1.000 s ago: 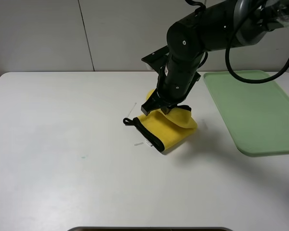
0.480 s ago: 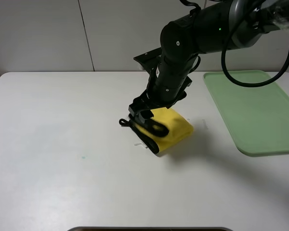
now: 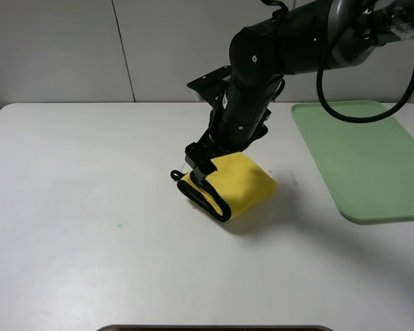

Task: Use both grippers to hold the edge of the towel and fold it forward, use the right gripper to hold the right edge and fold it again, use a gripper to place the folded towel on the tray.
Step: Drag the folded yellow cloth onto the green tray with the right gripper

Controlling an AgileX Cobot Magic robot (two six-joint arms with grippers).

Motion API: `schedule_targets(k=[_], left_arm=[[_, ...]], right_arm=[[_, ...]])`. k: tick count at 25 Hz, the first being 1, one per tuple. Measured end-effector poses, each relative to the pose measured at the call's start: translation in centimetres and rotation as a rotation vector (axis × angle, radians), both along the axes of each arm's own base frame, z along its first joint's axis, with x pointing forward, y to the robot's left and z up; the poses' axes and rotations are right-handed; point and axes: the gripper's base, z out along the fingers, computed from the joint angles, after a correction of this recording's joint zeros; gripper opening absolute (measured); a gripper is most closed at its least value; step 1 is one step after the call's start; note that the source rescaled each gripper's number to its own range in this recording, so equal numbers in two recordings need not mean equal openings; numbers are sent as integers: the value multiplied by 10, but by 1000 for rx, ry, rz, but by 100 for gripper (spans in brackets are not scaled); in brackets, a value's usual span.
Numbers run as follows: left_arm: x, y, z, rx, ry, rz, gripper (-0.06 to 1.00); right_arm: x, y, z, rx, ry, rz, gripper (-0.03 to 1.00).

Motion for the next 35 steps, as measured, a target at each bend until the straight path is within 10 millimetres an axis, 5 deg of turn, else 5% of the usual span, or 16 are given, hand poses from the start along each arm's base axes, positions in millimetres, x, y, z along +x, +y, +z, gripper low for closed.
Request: schedule_targets(k=[18, 35], left_arm=[[0, 0, 0, 0, 0, 0, 100], [0, 0, 0, 0, -4, 0, 100]], right_arm=[[49, -56, 6, -44, -57, -37, 100], [62, -53, -69, -94, 22, -30, 100]])
